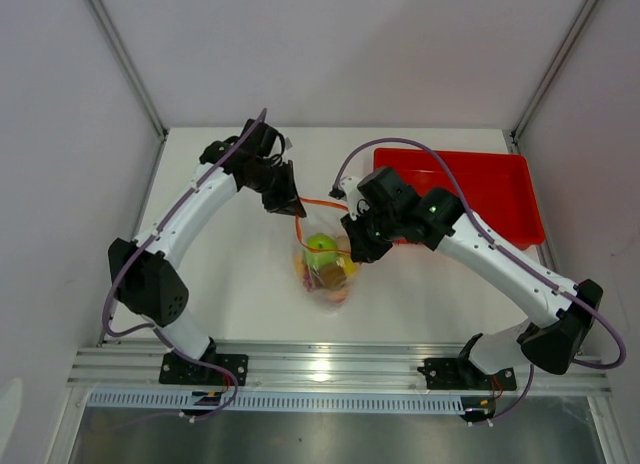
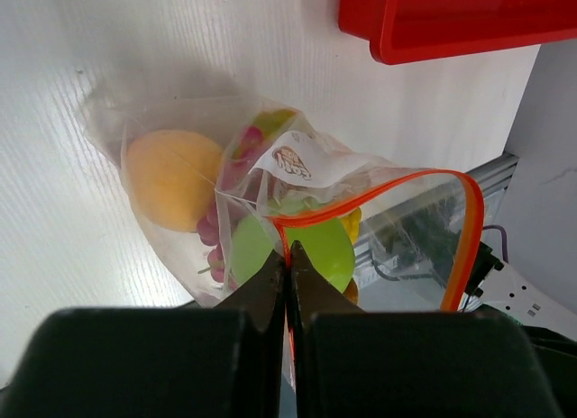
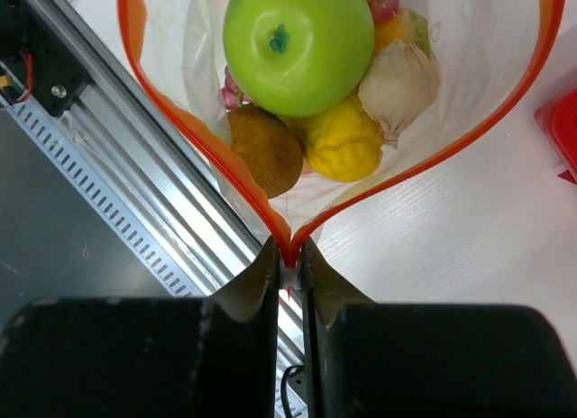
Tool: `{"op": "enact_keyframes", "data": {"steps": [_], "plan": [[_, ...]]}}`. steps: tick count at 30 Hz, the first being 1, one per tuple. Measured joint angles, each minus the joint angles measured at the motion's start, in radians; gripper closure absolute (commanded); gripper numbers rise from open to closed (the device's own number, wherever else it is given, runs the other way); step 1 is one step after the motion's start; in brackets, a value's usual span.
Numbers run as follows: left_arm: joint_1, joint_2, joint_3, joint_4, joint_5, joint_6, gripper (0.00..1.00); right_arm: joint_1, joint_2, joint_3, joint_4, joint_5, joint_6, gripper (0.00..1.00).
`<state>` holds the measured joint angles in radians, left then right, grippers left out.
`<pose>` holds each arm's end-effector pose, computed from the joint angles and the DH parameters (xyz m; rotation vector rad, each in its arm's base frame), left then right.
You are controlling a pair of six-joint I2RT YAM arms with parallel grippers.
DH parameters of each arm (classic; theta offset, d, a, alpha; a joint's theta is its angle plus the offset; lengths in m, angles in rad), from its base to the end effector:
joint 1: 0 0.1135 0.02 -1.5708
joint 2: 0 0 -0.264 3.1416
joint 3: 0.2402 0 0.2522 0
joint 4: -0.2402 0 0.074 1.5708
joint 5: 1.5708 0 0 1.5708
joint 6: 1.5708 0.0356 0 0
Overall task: Place the food in the zip-top bag and seal the zipper
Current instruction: Adjust the zipper food storage bag at the center of the board.
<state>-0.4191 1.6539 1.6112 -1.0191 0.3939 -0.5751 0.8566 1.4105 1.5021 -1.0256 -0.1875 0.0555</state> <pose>0.3062 -0.1514 0.3327 -0.0723 2.7655 -0.8273 0.1791 0.2168 0.3687 -1.0825 2.3510 0.5939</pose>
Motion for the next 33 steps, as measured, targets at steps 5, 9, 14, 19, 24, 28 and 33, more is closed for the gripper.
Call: {"op": "enact_keyframes", "data": {"steps": [5, 9, 14, 19, 24, 28, 33], "plan": [[0.001, -0.036, -0.002, -0.013, -0.005, 0.001, 0.99, 0.002, 0.003, 0.001, -0.005, 0.054, -0.005, 1.0], [0.002, -0.176, -0.072, 0.013, 0.002, -0.001, 0.99, 0.002, 0.0, 0.021, -0.008, 0.099, -0.006, 1.0], [0.002, -0.413, -0.186, 0.064, 0.002, -0.021, 0.99, 0.002, -0.037, 0.034, 0.016, 0.12, -0.012, 1.0], [0.003, -0.491, -0.385, 0.14, 0.009, -0.06, 1.0, 0.002, -0.068, -0.068, 0.104, 0.098, -0.011, 1.0], [0.02, -0.431, -0.596, 0.161, 0.005, -0.091, 0.99, 0.003, -0.029, -0.169, 0.136, 0.086, -0.007, 1.0], [0.029, -0.446, -0.54, 0.138, 0.002, -0.098, 0.99, 0.003, 0.008, -0.119, 0.142, 0.096, -0.014, 1.0], [0.029, -0.482, -0.332, 0.121, 0.002, -0.098, 0.99, 0.003, 0.023, 0.015, 0.132, 0.112, -0.031, 1.0]]}}
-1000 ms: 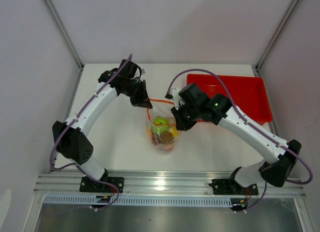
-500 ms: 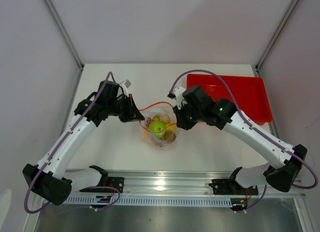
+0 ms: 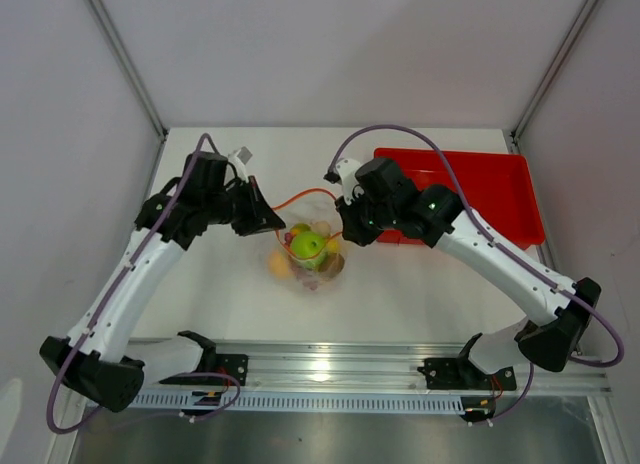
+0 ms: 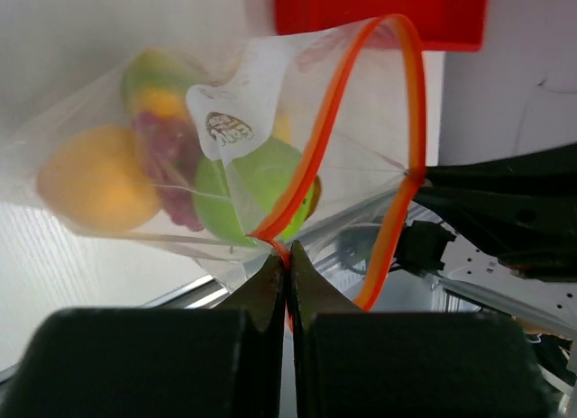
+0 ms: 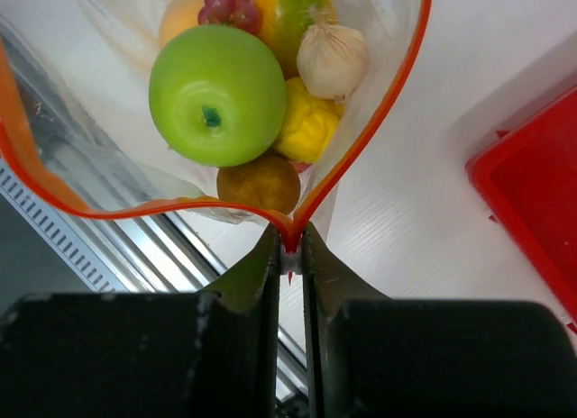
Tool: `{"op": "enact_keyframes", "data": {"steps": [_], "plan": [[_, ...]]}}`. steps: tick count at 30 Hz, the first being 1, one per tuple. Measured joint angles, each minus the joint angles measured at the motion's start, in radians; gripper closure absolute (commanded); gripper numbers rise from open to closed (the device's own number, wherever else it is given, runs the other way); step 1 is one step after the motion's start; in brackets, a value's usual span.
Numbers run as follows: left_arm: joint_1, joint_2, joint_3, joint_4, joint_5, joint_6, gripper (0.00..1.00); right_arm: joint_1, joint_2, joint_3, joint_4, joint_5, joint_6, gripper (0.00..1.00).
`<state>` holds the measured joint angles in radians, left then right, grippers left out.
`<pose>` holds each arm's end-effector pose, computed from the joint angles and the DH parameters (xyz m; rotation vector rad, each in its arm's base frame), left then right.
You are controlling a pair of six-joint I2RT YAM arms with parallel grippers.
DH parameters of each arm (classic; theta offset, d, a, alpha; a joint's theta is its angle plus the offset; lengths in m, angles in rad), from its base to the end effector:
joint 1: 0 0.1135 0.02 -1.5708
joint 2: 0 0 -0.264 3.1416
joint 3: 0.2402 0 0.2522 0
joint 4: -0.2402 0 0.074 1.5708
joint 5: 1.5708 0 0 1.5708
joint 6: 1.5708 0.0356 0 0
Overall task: Place the food in the zip-top bag and seal the zipper
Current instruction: Adjust the zipper food storage bag at the center of the board.
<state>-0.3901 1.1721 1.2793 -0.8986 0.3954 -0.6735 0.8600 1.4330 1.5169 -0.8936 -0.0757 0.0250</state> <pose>0.2073 -0.1001 0.3666 -0.1492 2.5007 -0.9511 0.1926 0.2278 0.3760 -1.0223 2.2137 0.5011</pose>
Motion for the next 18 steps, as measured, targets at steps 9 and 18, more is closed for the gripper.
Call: {"op": "enact_keyframes", "data": {"steps": [9, 18], "plan": [[0.003, -0.155, -0.202, 0.045, 0.019, -0.027, 0.99, 0.0, -0.031, -0.048, 0.017, 0.001, -0.034, 1.0], [0.014, -0.166, -0.335, 0.001, -0.002, -0.043, 1.0, 0.0, 0.022, -0.112, 0.056, 0.021, -0.076, 1.0]]}}
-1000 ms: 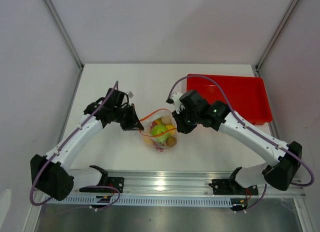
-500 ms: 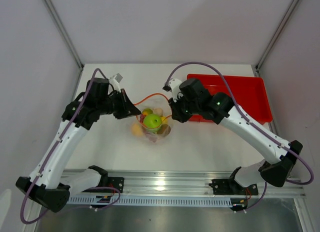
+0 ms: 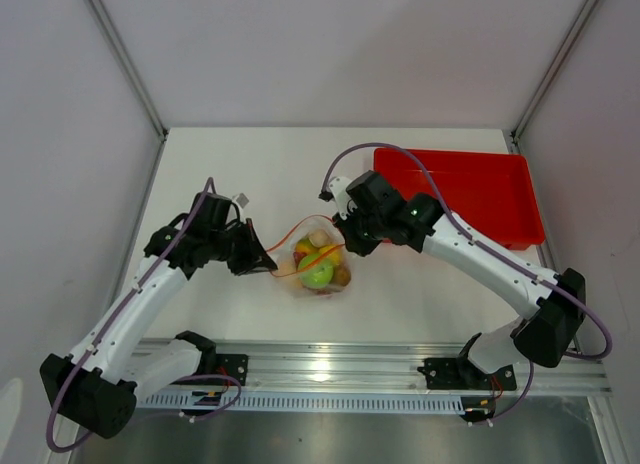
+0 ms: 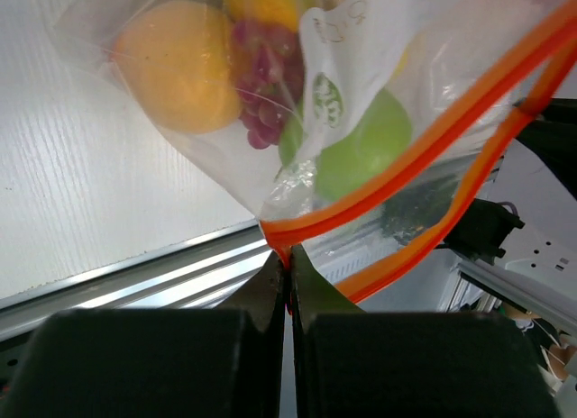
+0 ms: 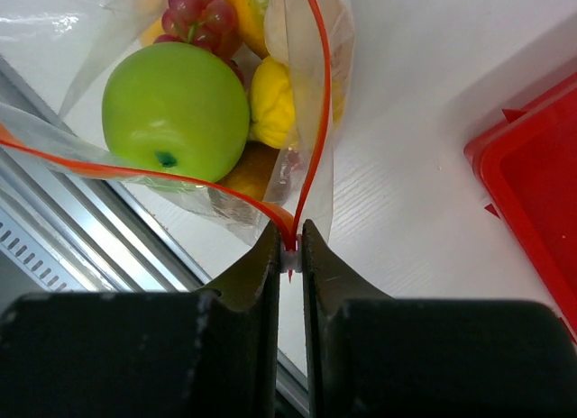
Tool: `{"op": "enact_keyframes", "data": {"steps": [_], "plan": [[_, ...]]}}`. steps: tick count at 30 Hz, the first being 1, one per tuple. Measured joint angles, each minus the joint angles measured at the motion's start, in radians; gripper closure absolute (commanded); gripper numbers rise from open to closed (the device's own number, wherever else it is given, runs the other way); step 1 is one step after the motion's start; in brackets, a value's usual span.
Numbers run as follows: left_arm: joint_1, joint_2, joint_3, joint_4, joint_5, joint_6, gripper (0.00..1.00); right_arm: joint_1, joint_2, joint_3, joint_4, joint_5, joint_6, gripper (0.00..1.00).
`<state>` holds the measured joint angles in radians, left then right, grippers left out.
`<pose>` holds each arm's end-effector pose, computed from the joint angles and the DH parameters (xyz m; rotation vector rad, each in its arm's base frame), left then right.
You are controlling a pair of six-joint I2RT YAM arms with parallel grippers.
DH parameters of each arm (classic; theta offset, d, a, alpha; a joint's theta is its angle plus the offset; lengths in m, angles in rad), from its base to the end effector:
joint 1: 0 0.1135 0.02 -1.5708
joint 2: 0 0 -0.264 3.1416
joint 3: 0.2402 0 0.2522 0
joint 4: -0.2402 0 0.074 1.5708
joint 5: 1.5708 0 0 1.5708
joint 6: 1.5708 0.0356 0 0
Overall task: Place the food in the zip-top bag and seal the zipper
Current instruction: Adjust the zipper food storage bag at the center of the board.
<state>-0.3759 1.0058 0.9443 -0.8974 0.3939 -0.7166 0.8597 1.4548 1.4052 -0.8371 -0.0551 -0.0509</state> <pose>0.1701 -0.0818 0.2938 -0.2877 2.6683 -0.8962 0.1984 0.2334 0.3386 -1.1223 2.2365 0.4139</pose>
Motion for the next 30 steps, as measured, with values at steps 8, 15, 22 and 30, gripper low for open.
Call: {"op": "enact_keyframes", "data": {"steps": [8, 15, 22, 30], "plan": [[0.002, -0.006, 0.074, -0.012, -0.014, 0.001, 0.99, -0.001, 0.01, 0.018, 0.005, -0.006, -0.024, 0.61], [0.002, -0.005, 0.09, -0.034, -0.015, 0.002, 0.99, -0.005, -0.014, -0.014, 0.029, -0.056, -0.039, 0.44], [0.002, -0.002, 0.093, -0.041, -0.01, 0.011, 0.99, -0.032, -0.026, -0.092, 0.089, -0.119, -0.034, 0.5], [0.003, 0.018, 0.126, -0.064, -0.008, 0.026, 0.99, -0.064, -0.026, -0.14, 0.158, -0.204, -0.022, 1.0]]}}
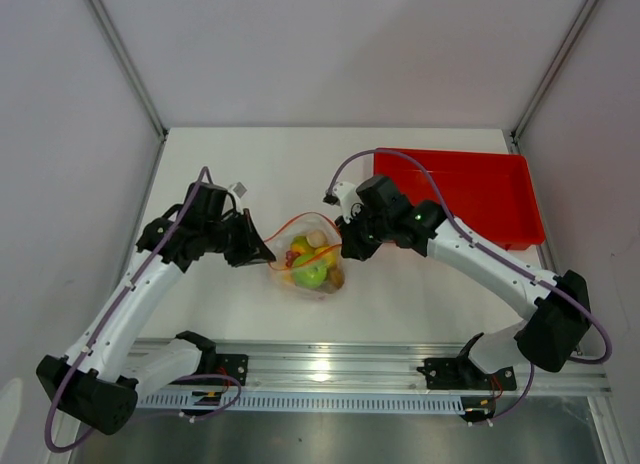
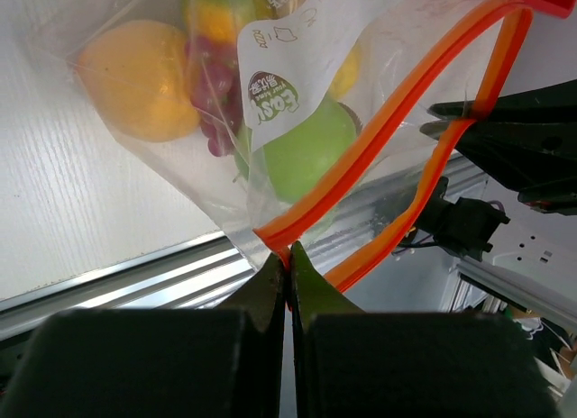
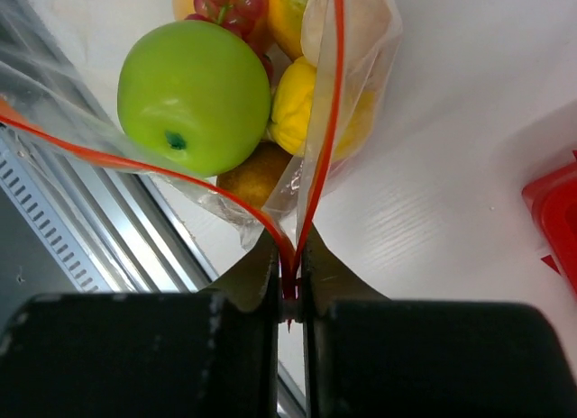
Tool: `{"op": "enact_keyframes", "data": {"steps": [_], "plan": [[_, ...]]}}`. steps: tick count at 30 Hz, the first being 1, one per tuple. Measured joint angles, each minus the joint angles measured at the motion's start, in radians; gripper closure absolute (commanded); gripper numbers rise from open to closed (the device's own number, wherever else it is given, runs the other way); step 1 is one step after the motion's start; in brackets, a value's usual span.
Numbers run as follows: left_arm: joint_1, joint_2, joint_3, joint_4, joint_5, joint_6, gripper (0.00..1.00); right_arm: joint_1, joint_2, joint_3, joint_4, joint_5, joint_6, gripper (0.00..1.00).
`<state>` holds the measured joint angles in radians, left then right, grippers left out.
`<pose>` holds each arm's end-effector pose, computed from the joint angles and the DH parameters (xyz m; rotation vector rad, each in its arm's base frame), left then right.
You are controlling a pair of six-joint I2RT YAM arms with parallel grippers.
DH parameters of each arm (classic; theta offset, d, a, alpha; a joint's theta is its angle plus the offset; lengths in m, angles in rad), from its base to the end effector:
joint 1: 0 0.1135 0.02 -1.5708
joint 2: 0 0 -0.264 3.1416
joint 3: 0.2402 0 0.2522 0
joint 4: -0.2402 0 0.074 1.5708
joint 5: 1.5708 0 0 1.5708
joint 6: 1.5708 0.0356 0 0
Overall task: Place the food in the zip-top bag and seal the zipper
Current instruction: Adjust the zipper food storage bag at the center of the board.
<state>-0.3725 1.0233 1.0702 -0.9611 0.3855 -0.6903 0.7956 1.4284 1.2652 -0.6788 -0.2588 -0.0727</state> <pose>0.1719 -0.0815 0.3256 -0.2429 2.6185 -0.8944 0.2078 0.2251 0.3134 -1.1522 2.1931 0.6349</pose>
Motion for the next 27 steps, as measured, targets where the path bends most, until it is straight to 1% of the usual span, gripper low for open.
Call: {"op": "enact_keyframes", "data": {"steps": [3, 5, 8, 11, 18, 23, 26, 27], "plan": [[0.011, 0.0, 0.016, -0.018, -0.014, -0.002, 0.99, -0.005, -0.005, 0.0, 0.0, 0.005, 0.0, 1.0], [0.038, -0.003, 0.018, -0.022, -0.016, -0.011, 1.0, -0.008, -0.018, 0.0, -0.01, 0.009, 0.0, 1.0], [0.086, -0.008, 0.019, -0.015, -0.018, -0.038, 0.99, -0.012, -0.063, -0.004, -0.023, 0.0, -0.003, 1.0], [0.098, -0.009, 0.026, -0.011, -0.026, -0.053, 0.99, -0.01, -0.109, -0.005, -0.042, -0.036, -0.012, 1.0], [0.099, 0.013, 0.074, -0.011, -0.09, -0.061, 0.99, 0.0, -0.112, 0.028, -0.143, -0.22, -0.033, 1.0], [0.099, 0.032, 0.079, 0.005, -0.092, -0.031, 0.99, 0.014, -0.079, 0.052, -0.213, -0.335, -0.033, 1.0], [0.099, 0.035, 0.058, 0.041, -0.086, 0.018, 0.89, 0.015, -0.062, 0.066, -0.24, -0.357, -0.033, 1.0], [0.099, 0.03, 0.041, 0.062, -0.086, 0.033, 0.77, 0.015, -0.062, 0.065, -0.245, -0.358, -0.032, 1.0]]}}
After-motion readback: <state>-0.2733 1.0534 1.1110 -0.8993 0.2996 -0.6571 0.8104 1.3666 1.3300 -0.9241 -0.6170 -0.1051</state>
